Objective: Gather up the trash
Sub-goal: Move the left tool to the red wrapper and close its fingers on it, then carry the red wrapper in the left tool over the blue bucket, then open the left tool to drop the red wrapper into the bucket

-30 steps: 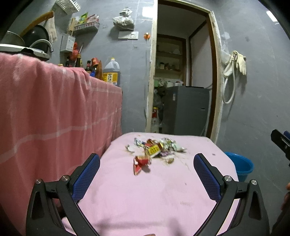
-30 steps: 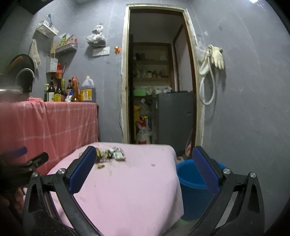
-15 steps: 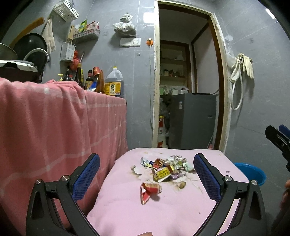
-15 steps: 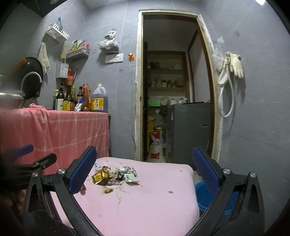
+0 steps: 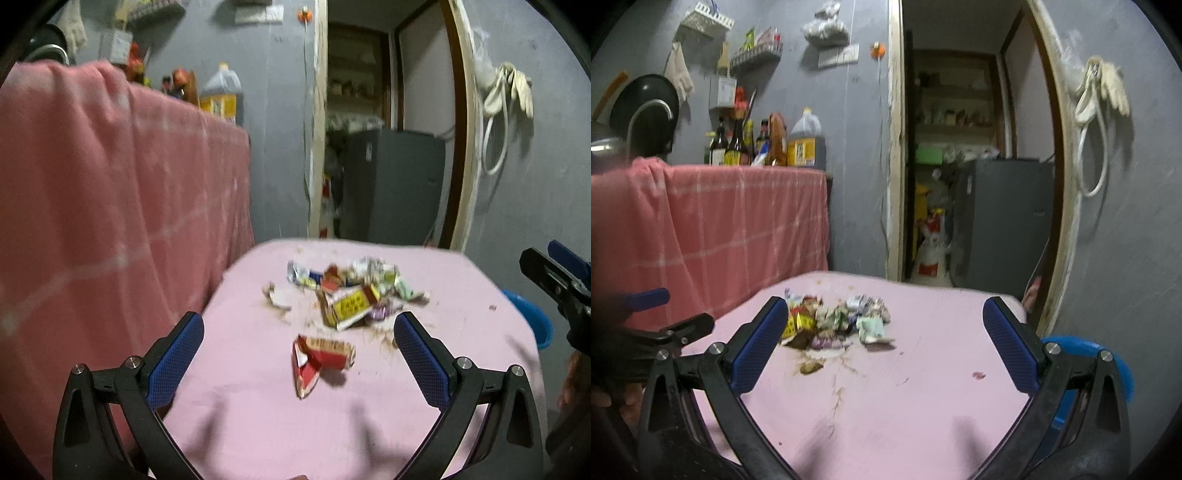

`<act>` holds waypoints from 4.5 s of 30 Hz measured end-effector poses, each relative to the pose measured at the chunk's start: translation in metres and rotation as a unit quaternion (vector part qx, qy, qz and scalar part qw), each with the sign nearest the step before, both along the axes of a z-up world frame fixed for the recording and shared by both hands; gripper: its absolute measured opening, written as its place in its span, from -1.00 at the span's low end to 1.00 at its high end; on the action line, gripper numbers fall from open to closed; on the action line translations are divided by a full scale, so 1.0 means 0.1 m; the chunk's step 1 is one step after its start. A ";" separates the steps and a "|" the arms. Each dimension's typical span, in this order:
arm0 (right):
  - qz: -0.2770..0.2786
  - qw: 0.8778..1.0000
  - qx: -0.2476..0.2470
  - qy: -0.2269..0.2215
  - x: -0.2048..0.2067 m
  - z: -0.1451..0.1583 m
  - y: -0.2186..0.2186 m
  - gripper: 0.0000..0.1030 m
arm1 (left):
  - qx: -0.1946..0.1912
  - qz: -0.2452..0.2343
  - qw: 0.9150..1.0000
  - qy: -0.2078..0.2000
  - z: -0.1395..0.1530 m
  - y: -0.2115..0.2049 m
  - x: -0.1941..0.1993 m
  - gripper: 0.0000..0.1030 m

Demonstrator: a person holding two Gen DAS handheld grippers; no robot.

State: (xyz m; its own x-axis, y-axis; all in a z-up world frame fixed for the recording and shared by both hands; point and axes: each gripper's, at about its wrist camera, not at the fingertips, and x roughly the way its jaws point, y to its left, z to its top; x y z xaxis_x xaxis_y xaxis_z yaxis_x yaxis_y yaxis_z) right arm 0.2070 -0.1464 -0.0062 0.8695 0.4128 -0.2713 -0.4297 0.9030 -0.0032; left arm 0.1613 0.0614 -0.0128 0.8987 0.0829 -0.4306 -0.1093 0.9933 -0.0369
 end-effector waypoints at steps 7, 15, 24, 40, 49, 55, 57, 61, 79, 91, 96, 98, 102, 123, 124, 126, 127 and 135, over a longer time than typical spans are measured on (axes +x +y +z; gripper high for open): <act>0.034 0.996 -0.026 0.076 0.23 -0.21 0.10 0.58 | -0.036 -0.019 0.997 0.069 -0.19 0.06 0.25 0.57; 0.072 0.983 -0.056 0.158 0.45 -0.43 0.29 0.07 | -0.092 -0.045 0.988 0.113 -0.26 0.19 0.37 0.07; 0.124 0.965 -0.083 0.217 0.58 -0.59 0.54 -0.20 | -0.155 -0.059 0.974 0.156 -0.38 0.35 0.48 -0.23; 0.160 0.949 -0.111 0.247 0.72 -0.70 0.82 -0.42 | -0.189 -0.047 0.968 0.156 -0.37 0.50 0.45 -0.58; 0.158 0.953 -0.118 0.232 0.65 -0.69 0.84 -0.59 | -0.187 -0.050 0.969 0.155 -0.36 0.49 0.43 -0.71; 0.152 0.962 -0.089 0.207 0.53 -0.59 0.69 -0.59 | -0.179 -0.060 0.970 0.152 -0.33 0.39 0.39 -0.90; 0.148 0.965 -0.079 0.201 0.49 -0.56 0.63 -0.59 | -0.174 -0.067 0.971 0.148 -0.31 0.34 0.36 -0.91; 0.139 0.971 -0.060 0.183 0.43 -0.50 0.50 -0.59 | -0.160 -0.074 0.975 0.135 -0.25 0.21 0.31 -0.93; 0.021 0.998 0.012 -0.061 -0.16 0.49 -0.49 -0.59 | -0.095 -0.161 0.978 -0.093 0.70 -0.66 0.01 -0.92; -0.094 0.981 0.004 -0.172 -0.30 0.87 -1.33 -0.58 | -0.067 -0.254 0.947 -0.187 1.18 -1.65 0.22 -0.92; -0.127 0.980 0.008 -0.155 -0.19 0.77 -1.66 -0.58 | -0.074 -0.294 0.940 -0.156 1.13 -2.05 0.54 -0.92; -0.140 0.980 0.012 -0.140 -0.12 0.69 -1.79 -0.58 | -0.075 -0.307 0.940 -0.131 1.06 -2.23 0.71 -0.92; -0.160 0.983 0.019 -0.090 0.07 0.46 -2.03 -0.58 | -0.075 -0.322 0.942 -0.063 0.84 -2.50 1.04 -0.92; -0.198 0.970 0.069 0.124 0.79 -0.65 -2.64 -0.53 | -0.073 -0.320 0.921 0.208 -0.45 -3.28 2.17 -0.80; -0.199 0.969 0.071 0.131 0.80 -0.68 -2.67 -0.53 | -0.072 -0.319 0.920 0.215 -0.49 -3.29 2.21 -0.74; -0.201 0.967 0.072 0.140 0.84 -0.71 -2.68 -0.53 | -0.075 -0.317 0.918 0.228 -0.56 -3.27 2.24 -0.61; -0.202 0.966 0.074 0.143 0.84 -0.73 -2.70 -0.53 | -0.078 -0.316 0.916 0.233 -0.59 -3.27 2.26 -0.55; -0.211 0.962 0.084 0.155 0.85 -0.74 -2.76 -0.32 | -0.085 -0.307 0.917 0.241 -0.63 -3.19 2.26 -0.43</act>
State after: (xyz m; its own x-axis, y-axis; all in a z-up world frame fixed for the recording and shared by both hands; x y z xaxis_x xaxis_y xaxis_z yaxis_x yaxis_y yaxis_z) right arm 0.2916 -0.4223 -0.0803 0.8573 0.1016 -0.5047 0.0180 0.9738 0.2267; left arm 0.3871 -0.2580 -0.0754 0.4546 -0.4797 -0.7505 0.4246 0.8574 -0.2908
